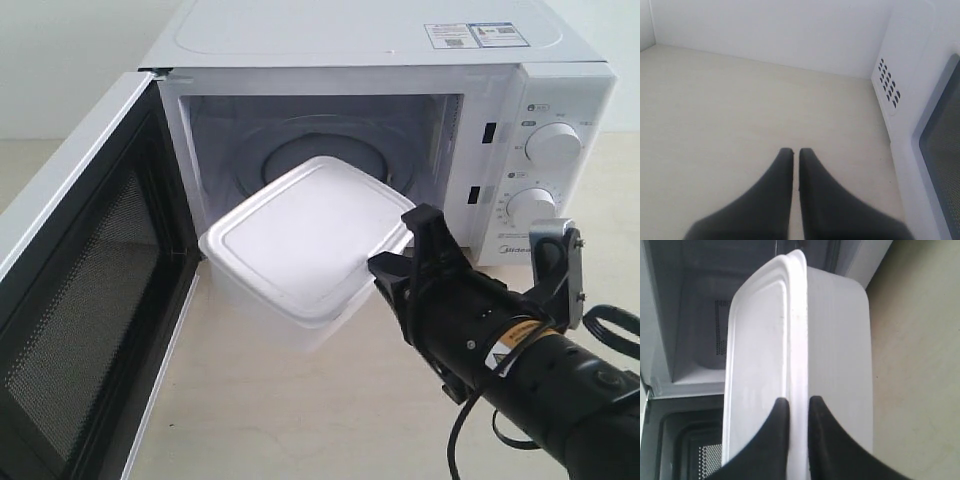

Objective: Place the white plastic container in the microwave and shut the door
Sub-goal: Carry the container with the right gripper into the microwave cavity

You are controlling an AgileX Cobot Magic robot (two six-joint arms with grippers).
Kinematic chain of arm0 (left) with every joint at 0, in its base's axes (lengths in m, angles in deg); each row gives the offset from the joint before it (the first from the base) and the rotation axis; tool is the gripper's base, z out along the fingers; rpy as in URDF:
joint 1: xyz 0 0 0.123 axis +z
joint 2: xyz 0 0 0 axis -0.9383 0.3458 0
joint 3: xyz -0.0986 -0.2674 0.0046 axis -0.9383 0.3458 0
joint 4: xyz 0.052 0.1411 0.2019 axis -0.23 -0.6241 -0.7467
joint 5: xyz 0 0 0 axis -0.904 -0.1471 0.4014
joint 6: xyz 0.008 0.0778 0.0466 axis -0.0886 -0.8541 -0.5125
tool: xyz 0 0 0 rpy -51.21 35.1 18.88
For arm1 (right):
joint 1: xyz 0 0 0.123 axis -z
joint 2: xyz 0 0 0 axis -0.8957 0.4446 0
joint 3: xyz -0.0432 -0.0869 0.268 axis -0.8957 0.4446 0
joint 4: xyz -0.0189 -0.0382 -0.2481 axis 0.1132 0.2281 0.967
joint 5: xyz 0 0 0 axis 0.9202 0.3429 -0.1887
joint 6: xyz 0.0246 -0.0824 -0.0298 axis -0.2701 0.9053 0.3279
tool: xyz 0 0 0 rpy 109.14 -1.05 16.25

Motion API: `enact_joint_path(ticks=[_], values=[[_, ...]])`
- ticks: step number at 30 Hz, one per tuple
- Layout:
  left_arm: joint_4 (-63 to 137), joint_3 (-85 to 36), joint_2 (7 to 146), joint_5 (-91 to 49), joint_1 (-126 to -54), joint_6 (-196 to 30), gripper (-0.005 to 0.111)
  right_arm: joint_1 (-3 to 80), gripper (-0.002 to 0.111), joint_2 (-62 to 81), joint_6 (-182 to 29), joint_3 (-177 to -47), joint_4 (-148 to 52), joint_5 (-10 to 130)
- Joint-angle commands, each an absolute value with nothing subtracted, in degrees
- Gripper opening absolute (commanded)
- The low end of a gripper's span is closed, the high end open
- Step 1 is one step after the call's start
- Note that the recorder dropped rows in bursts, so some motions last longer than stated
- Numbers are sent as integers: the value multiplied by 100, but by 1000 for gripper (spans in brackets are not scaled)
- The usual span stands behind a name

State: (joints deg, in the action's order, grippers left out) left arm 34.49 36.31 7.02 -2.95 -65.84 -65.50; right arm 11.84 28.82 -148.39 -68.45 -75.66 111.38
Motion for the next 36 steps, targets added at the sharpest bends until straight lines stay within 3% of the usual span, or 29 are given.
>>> enact_joint_path(ticks=[1, 13, 36], values=[[3471, 3646, 686, -324, -6578, -6509, 4, 973, 0, 2814, -14628, -6819, -8343, 11494], [3471, 3646, 686, -324, -6578, -6509, 4, 974, 0, 2824, -14124, -6887, -8767, 11529], [3471, 3646, 686, -324, -6578, -6509, 4, 1137, 0, 3901, -12897, -8785, -9834, 11156]])
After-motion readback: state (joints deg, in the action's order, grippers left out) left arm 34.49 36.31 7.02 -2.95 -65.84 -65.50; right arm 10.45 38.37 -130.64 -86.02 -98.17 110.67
